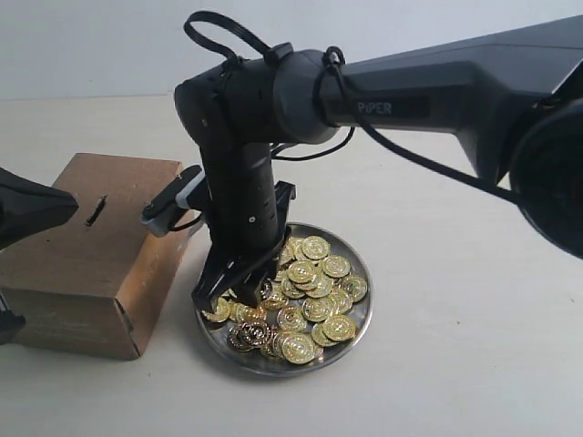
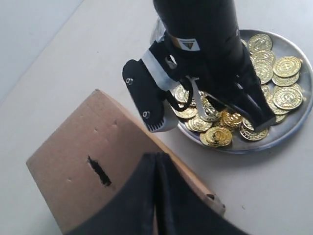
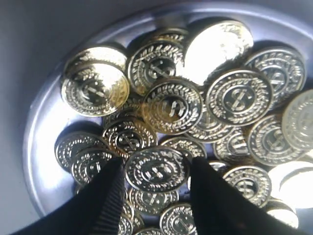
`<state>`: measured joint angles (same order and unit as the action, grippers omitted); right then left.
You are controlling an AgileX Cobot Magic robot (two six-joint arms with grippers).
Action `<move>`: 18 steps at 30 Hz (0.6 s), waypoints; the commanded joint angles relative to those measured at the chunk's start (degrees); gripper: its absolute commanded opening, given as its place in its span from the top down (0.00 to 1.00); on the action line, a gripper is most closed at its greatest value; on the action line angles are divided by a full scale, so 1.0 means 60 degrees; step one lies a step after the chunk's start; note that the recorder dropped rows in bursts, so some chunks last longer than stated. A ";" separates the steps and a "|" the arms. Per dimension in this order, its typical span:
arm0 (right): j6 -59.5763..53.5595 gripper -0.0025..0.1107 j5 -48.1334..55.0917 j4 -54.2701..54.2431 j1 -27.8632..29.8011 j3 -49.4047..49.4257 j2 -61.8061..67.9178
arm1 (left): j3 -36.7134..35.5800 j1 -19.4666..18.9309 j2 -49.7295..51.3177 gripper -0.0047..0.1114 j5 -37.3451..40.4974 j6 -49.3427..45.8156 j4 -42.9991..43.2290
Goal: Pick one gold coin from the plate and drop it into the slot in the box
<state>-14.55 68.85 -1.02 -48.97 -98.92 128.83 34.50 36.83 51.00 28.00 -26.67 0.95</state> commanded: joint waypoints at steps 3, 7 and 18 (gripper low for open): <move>-0.0495 0.66 0.0185 -0.0123 0.0015 0.0033 -0.0824 | -0.0957 0.0053 0.0610 0.83 -0.2035 -0.1972 -0.0016; -0.1090 0.66 0.0185 -0.0846 0.0015 0.0033 -0.1421 | -0.1407 0.0053 0.1276 0.60 -0.3348 -0.3116 -0.0016; -0.2375 0.66 0.0185 -0.2148 0.0015 0.0053 -0.3220 | -0.1990 0.0053 0.2132 0.49 -0.6377 -0.5261 0.0005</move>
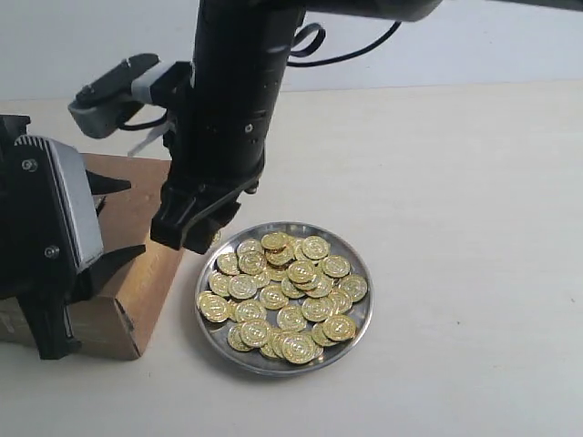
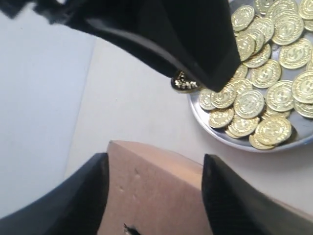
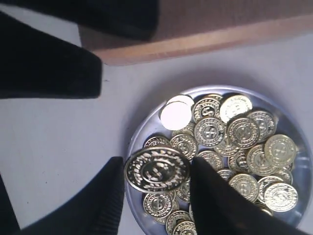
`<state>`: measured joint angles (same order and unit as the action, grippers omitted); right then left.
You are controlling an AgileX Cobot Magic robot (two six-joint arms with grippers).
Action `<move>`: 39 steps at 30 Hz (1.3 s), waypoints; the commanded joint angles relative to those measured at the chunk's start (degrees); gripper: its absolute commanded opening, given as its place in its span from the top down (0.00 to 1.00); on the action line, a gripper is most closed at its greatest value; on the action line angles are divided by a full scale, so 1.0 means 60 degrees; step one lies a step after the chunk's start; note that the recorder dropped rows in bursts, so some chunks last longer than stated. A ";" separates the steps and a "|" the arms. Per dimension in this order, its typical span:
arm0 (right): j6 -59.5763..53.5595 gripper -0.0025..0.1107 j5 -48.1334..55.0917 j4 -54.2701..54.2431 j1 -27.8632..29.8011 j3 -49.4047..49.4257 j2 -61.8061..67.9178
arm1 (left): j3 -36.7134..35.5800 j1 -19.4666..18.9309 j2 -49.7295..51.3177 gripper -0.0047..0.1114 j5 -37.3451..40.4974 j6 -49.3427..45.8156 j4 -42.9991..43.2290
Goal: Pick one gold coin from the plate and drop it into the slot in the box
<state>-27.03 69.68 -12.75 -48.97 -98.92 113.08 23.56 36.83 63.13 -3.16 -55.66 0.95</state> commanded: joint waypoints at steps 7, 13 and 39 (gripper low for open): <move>-0.0614 0.66 0.0047 -0.0571 0.0015 0.0246 -0.1296 | -0.0163 0.0349 0.0107 0.49 -0.1720 -0.0434 0.0909; -0.0784 0.66 0.0047 -0.0689 0.0015 0.0713 -0.1396 | -0.0163 0.0733 -0.0180 0.49 -0.1639 -0.0652 0.0978; -0.1477 0.66 0.0047 -0.1645 0.0015 0.1778 -0.2718 | -0.1024 0.2317 -0.2176 0.49 -0.1293 -0.3826 0.1497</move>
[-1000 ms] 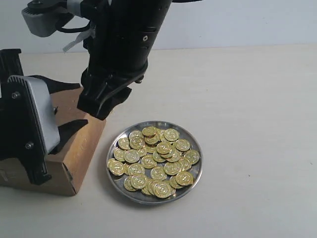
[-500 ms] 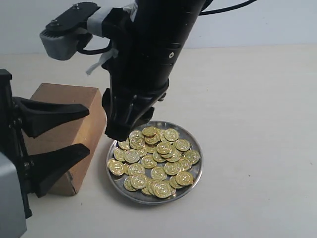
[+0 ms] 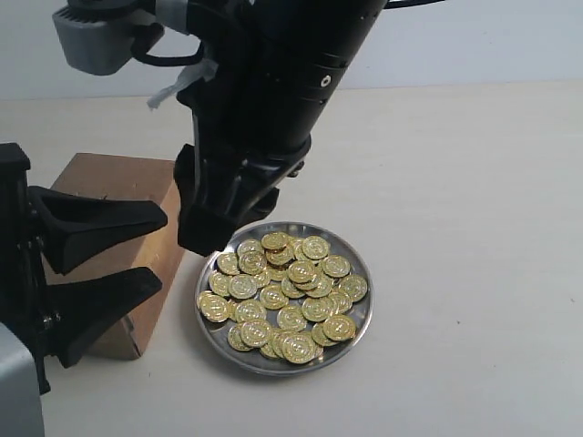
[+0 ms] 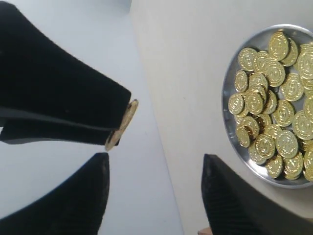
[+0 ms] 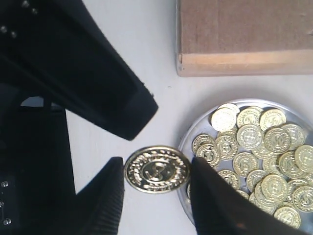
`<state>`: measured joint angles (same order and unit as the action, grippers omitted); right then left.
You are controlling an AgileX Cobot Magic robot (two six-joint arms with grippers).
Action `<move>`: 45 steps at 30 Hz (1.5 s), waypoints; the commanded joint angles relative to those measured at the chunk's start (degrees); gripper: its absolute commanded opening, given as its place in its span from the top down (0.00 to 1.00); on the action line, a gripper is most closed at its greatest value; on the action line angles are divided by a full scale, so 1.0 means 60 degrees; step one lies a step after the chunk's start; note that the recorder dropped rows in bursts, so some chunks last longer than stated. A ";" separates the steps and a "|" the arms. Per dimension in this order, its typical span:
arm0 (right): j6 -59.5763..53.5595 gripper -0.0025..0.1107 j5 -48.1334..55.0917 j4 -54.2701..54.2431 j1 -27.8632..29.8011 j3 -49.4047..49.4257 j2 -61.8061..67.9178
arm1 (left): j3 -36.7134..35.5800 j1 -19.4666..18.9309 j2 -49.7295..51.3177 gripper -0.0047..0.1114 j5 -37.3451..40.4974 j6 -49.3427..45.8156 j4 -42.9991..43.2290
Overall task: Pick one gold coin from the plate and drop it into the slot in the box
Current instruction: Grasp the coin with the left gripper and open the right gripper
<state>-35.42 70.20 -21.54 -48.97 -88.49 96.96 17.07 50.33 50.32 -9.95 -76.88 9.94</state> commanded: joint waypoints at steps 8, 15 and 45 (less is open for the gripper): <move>-0.0080 0.66 -0.0039 -0.0386 -0.0001 0.0039 -0.0031 | 0.0662 0.0066 -0.0039 0.49 0.0089 -0.0691 0.0152; -0.0080 0.66 -0.0039 -0.0356 -0.0001 0.0039 -0.0031 | 0.0967 0.0066 0.0117 0.54 0.0665 -0.0691 0.0787; -0.0142 0.66 -0.0039 -0.0355 -0.0001 0.0039 -0.0031 | 0.1328 0.0102 0.0530 0.68 0.0690 -0.0684 0.1239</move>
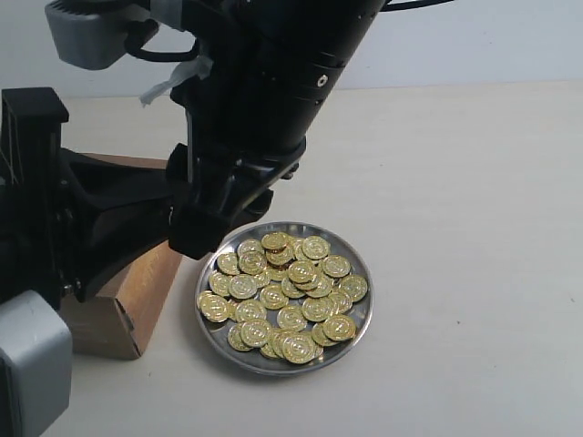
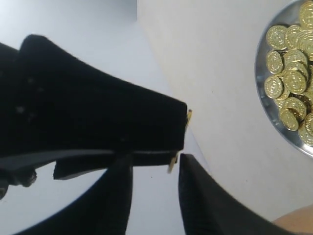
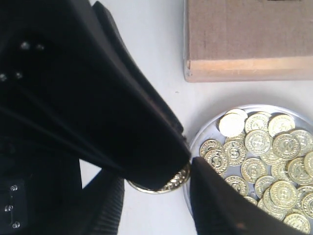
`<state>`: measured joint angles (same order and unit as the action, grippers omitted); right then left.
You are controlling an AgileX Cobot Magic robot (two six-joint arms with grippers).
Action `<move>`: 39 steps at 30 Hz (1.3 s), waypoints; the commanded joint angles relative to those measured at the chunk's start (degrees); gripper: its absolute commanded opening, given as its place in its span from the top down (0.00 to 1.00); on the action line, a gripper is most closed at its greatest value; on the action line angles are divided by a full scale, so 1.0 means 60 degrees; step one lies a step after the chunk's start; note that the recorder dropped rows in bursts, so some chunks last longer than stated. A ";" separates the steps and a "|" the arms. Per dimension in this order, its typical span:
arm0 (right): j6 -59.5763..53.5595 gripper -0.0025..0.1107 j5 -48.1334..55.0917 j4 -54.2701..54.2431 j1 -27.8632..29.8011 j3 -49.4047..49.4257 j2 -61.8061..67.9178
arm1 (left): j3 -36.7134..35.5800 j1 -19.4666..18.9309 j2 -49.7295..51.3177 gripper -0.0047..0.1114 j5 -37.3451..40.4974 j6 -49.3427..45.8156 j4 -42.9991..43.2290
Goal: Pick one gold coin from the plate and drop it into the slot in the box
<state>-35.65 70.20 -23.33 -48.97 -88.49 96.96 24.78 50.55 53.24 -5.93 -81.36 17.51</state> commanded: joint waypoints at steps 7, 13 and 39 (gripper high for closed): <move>-0.0104 0.66 -0.0039 -0.0056 -0.0001 0.0039 -0.0031 | 0.0043 0.0170 0.0143 0.68 0.0042 0.0063 0.0056; -0.0104 0.66 -0.0039 -0.0056 -0.0001 0.0039 -0.0031 | 0.0043 0.0326 0.0311 0.72 0.0109 0.0063 0.0056; 0.3697 0.90 -0.0599 0.5732 0.0018 0.0021 -0.2756 | 0.0290 -0.0379 0.0447 0.96 0.2405 0.3173 -0.0082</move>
<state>-23.34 69.08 -0.81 -49.10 -88.24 86.86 25.31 50.85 55.88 3.36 -70.89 18.02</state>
